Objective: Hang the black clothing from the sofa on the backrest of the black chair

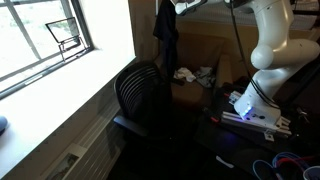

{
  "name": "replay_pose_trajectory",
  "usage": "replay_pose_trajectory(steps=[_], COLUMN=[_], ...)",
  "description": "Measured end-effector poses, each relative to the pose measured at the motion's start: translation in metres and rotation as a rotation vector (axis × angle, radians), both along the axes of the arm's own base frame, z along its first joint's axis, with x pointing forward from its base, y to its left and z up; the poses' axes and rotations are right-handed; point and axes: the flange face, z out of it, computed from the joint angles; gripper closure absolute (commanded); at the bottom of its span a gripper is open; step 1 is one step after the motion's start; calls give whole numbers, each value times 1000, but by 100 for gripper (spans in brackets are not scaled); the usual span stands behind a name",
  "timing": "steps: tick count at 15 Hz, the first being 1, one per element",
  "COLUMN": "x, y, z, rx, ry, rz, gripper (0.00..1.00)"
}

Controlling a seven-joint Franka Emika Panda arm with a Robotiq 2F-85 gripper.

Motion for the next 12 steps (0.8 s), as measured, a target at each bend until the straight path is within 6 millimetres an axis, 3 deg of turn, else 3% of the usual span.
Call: replay_pose_trajectory(steps=[4, 7, 10, 12], x=[12, 4, -14, -28], y=[100, 184, 255, 284], z=[57, 90, 101, 98], rx=[20, 47, 91, 119], ry=[-87, -125, -138, -138], rz=[235, 421, 596, 688], gripper=[99, 99, 95, 95])
